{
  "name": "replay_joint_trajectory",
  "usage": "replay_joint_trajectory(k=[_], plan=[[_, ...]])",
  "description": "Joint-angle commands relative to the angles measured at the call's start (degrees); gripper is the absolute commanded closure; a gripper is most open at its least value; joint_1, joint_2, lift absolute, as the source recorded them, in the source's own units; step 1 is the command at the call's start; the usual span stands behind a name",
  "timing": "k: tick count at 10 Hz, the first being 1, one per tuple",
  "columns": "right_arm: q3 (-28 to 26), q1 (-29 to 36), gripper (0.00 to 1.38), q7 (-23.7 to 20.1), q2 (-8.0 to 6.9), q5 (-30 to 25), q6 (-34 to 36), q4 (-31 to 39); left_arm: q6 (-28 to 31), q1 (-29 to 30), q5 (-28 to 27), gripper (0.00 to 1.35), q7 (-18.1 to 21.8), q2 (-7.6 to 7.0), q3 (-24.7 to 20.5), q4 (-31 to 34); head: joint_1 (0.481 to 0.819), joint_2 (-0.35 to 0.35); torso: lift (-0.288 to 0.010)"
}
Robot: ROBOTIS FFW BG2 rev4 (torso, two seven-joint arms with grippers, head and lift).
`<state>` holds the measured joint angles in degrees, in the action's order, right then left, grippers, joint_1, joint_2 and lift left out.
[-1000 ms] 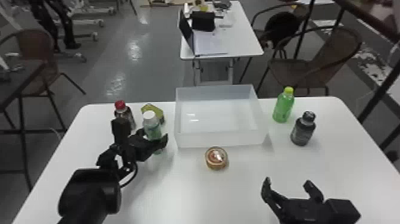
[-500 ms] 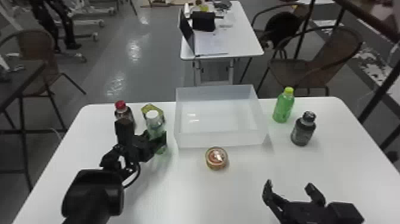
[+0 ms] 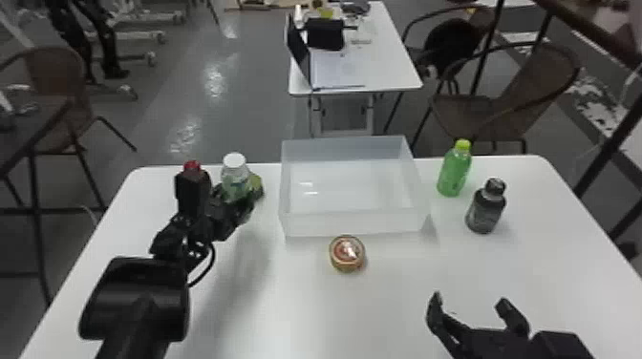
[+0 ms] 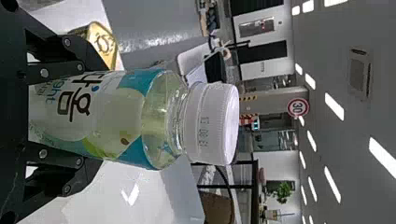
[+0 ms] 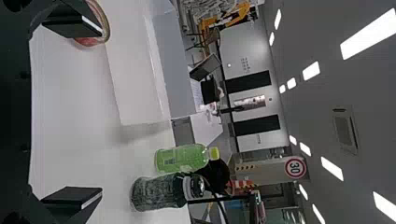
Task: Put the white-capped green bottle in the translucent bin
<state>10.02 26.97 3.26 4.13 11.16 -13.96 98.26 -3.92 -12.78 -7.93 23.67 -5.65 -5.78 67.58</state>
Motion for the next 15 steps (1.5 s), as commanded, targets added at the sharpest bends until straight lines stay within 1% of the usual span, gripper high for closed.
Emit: replay_joint_trajectory(k=[1,2,3,4,5,6,7,8,9,10,11,12,13,14,15], plan=[[0.0,0.1,0.10,0.1,0.00,0.0,0.0,0.1,4.4,1.0,-3.4,0.94,0.1,0.37,0.4,8.4,0.695,0.080,-0.055],[0.0,0.0,0.10,0.0,0.00,0.0,0.1,0.1,5.4,0.0,-3.2,0.94,0.8,0.29,2.9,9.8,0.695,0.082,-0.055],[0.0,-0.1,0.10,0.0,0.00,-0.1,0.1,0.0,6.5,-1.5,-4.4,0.94,2.6,0.37,6.7,10.1,0.695,0.070,-0.055],[0.0,-0.3,0.10,0.0,0.09,0.0,0.0,-0.2,6.6,-2.4,-4.4,0.94,2.9,0.90,9.9,10.1,0.695,0.037,-0.055],[0.2,-0.6,0.10,0.0,0.00,-0.1,0.0,-0.4,6.3,-2.8,-5.1,0.94,3.1,2.31,11.1,10.1,0.695,-0.004,-0.055],[0.2,-0.9,0.10,0.0,0.00,-0.2,0.1,-0.8,5.6,-3.6,-7.2,0.94,4.5,3.63,11.3,10.0,0.695,-0.020,-0.055],[0.3,-1.0,0.10,0.0,-0.09,-0.2,0.1,-1.0,5.2,-4.8,-9.6,0.94,6.1,4.42,12.3,9.7,0.695,-0.049,-0.055],[0.3,-1.2,0.10,0.1,-0.18,-0.3,0.1,-1.1,5.8,-6.4,-11.5,0.92,6.6,4.33,14.5,8.8,0.695,-0.071,-0.055],[0.3,-1.4,0.10,0.0,-0.18,-0.3,0.1,-1.1,6.5,-9.4,-14.7,0.88,7.7,4.42,17.9,4.9,0.695,-0.089,-0.055],[0.3,-1.7,0.10,-0.4,-0.18,-0.2,0.1,-1.6,5.4,-14.3,-17.6,0.88,10.2,5.38,21.0,-4.1,0.695,-0.114,-0.055],[0.3,-2.5,0.10,-0.9,-0.18,-0.2,0.0,-2.2,4.2,-19.0,-23.7,0.88,12.9,5.80,22.0,-12.3,0.695,-0.141,-0.055],[0.6,-3.4,0.10,-1.1,-0.18,-0.2,0.1,-3.0,3.6,-21.7,-29.3,0.88,12.9,5.80,24.3,-16.5,0.695,-0.151,-0.055],[1.1,-4.4,0.10,-1.2,-0.18,-0.2,0.1,-3.9,3.7,-23.3,-34.6,0.88,12.3,5.80,25.8,-17.7,0.695,-0.151,-0.055],[1.1,-4.9,0.10,-1.6,-0.18,-0.2,0.3,-4.2,4.8,-24.8,-38.7,0.88,11.8,5.80,26.4,-18.8,0.695,-0.141,-0.055],[1.1,-5.2,0.10,-1.7,-0.26,-0.2,0.3,-4.5,4.8,-25.5,-41.7,0.87,11.1,5.80,26.2,-19.5,0.695,-0.129,-0.055]])
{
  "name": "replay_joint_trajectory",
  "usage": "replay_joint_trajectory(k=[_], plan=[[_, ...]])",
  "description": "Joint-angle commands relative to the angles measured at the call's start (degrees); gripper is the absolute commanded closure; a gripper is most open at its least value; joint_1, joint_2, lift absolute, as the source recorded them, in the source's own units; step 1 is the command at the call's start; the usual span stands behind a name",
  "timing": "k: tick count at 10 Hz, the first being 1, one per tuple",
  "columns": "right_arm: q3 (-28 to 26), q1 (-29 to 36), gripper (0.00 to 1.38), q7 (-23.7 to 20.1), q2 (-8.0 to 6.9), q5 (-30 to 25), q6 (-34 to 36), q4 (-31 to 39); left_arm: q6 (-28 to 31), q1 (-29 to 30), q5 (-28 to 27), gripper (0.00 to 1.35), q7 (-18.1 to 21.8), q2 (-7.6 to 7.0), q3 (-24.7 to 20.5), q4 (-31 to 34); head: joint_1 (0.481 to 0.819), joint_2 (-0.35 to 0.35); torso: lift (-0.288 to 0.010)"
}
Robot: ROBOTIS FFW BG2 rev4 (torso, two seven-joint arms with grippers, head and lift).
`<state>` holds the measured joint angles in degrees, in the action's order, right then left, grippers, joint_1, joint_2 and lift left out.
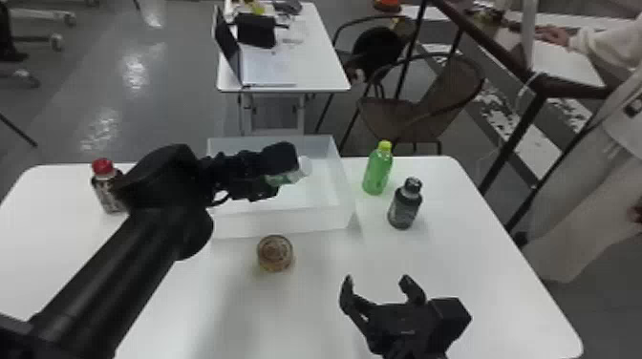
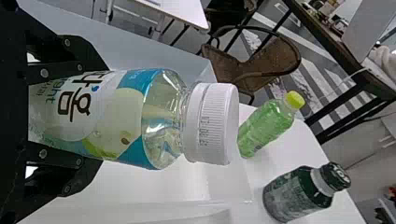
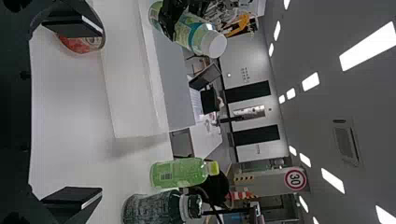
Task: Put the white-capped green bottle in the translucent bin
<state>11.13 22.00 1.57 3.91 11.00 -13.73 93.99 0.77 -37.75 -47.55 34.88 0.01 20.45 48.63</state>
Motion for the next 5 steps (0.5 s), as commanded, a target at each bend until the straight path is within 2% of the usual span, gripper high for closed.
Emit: replay_joint_trajectory(k=[1,2,3,4,5], plan=[[0.0,-0.3,0.10,-0.1,-0.13,0.0,0.1,-0.4,-0.2,-0.7,-5.4,0.61,-0.8,0.14,-0.7,-0.6,0.695,-0.115,-0.055],[0.0,-0.4,0.10,-0.1,-0.13,0.0,0.1,-0.4,1.6,-0.8,-5.3,0.15,-1.1,0.14,-0.1,-0.6,0.695,-0.102,-0.055],[0.0,-0.4,0.10,-0.1,-0.13,0.0,0.1,-0.3,1.7,-1.2,-5.4,0.02,-1.1,0.14,1.0,-0.6,0.695,-0.098,-0.055],[0.0,-0.3,0.10,-0.2,-0.13,0.1,0.1,-0.3,1.9,-1.2,-5.0,0.14,-1.1,0.14,1.3,-0.6,0.695,-0.094,-0.055],[0.0,-0.2,0.10,-0.2,-0.13,0.1,0.1,-0.3,2.0,-1.0,-4.7,0.20,-1.0,0.14,1.3,-0.5,0.695,-0.096,-0.055]])
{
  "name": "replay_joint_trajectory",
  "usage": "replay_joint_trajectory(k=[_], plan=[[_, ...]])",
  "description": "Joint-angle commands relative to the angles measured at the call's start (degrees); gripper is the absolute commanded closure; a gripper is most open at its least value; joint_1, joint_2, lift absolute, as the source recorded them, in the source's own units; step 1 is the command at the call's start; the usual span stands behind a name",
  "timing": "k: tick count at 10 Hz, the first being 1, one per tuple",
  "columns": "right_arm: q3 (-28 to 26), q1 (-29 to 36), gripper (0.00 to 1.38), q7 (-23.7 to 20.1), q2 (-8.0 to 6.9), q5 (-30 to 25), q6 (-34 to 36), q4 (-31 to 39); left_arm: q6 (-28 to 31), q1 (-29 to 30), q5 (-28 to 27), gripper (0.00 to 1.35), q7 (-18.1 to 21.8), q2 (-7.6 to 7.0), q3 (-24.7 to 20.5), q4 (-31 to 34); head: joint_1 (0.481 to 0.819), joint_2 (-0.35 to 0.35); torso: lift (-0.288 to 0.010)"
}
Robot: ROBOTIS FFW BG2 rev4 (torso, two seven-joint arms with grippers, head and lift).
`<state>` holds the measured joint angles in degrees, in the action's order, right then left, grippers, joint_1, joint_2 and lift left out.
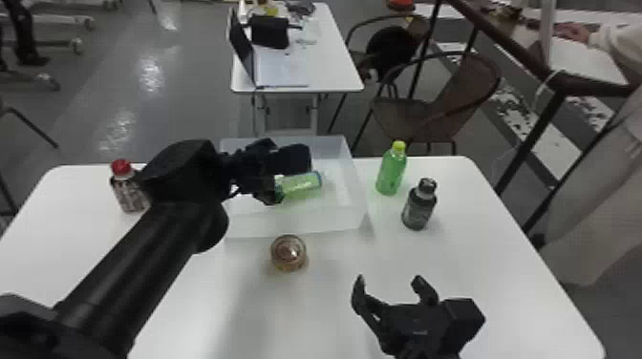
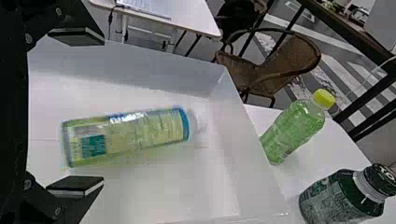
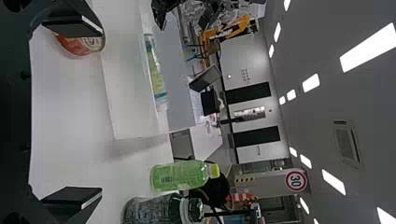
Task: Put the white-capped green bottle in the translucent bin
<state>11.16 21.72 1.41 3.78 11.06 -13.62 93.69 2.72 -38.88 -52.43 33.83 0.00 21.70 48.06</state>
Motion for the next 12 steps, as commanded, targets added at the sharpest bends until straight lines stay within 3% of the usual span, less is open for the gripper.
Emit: replay_joint_trajectory(k=[1,2,4,6,8,10,12], plan=[[-0.1,0.4,0.10,0.0,0.00,0.1,0.0,0.4,0.1,0.5,0.7,0.21,0.5,0.15,0.0,0.3,0.695,-0.097,-0.055],[-0.3,1.0,0.10,0.0,0.09,0.2,0.0,1.0,0.6,2.0,1.7,0.21,1.8,0.15,-0.3,2.4,0.695,-0.098,-0.055],[-0.3,1.9,0.10,0.1,0.27,-0.1,0.0,1.8,3.6,10.4,2.1,0.21,3.4,0.15,-3.9,15.0,0.695,-0.111,-0.055],[-0.9,3.2,0.10,0.3,0.44,-0.2,0.2,3.2,-1.4,22.2,6.6,0.22,2.7,0.15,-17.0,27.7,0.695,-0.106,-0.055],[-1.5,4.7,0.10,2.0,1.14,-0.3,0.2,5.0,-2.0,32.9,17.2,0.22,0.2,0.15,-22.9,39.8,0.695,-0.069,-0.055],[-1.4,4.3,0.10,2.7,1.41,-0.4,0.2,5.4,-5.7,42.7,35.1,0.22,-0.5,0.15,-28.6,42.4,0.695,-0.033,-0.055],[-1.4,4.8,0.10,3.6,1.76,-0.5,0.2,5.9,-12.7,51.8,48.9,0.22,-7.3,0.15,-30.4,42.4,0.695,0.010,-0.055]])
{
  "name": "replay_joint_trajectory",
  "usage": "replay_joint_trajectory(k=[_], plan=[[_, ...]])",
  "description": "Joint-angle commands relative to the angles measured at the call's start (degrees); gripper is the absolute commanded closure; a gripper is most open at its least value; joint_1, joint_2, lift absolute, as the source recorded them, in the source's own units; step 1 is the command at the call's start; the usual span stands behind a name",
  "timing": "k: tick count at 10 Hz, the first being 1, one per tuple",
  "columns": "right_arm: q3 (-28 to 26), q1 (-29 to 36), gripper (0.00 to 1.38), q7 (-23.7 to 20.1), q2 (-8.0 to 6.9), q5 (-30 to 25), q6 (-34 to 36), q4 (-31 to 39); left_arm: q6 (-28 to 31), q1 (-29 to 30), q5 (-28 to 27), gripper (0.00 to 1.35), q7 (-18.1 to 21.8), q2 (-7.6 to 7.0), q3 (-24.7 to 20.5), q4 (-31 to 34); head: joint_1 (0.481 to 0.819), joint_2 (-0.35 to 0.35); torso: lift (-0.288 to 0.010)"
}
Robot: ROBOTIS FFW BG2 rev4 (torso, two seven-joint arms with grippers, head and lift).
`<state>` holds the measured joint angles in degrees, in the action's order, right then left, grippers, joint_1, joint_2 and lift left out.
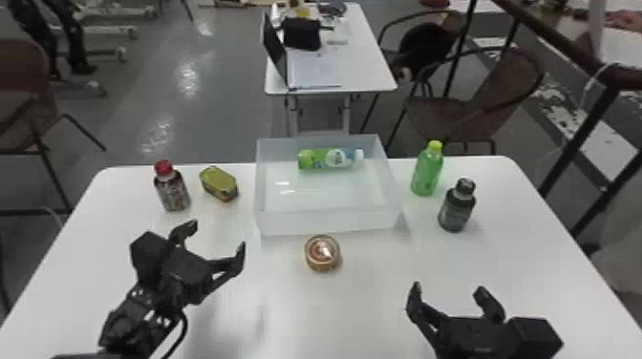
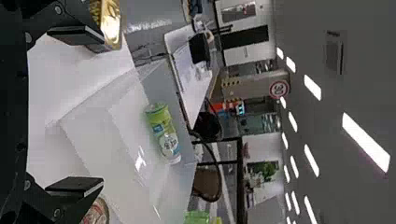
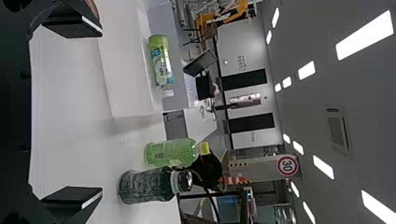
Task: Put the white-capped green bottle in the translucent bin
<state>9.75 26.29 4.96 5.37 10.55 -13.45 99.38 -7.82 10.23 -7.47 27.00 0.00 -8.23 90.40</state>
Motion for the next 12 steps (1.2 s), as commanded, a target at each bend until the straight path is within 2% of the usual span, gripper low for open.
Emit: replay_joint_trajectory(k=[1,3,5,9,12], plan=[[0.0,0.8,0.10,0.6,0.43,0.1,-0.1,0.7,-5.1,5.3,7.5,0.22,-1.0,0.15,-1.8,0.0,0.695,0.034,-0.055],[0.0,1.7,0.10,1.4,0.87,0.2,-0.1,1.5,-7.5,10.5,10.4,0.22,-2.0,0.15,-4.1,-0.1,0.695,0.064,-0.055],[0.0,3.9,0.10,2.7,2.18,0.6,-0.1,2.8,-9.2,13.9,12.5,0.22,-4.4,0.15,-5.3,-0.1,0.695,0.108,-0.055],[0.0,4.3,0.10,2.9,2.27,0.7,-0.1,3.1,-11.3,15.9,14.8,0.22,-7.0,0.15,-6.1,-0.3,0.695,0.159,-0.055],[0.1,3.9,0.10,2.9,2.18,0.7,-0.1,2.8,-12.6,16.3,16.5,0.22,-8.0,0.15,-4.9,-0.8,0.695,0.161,-0.055]])
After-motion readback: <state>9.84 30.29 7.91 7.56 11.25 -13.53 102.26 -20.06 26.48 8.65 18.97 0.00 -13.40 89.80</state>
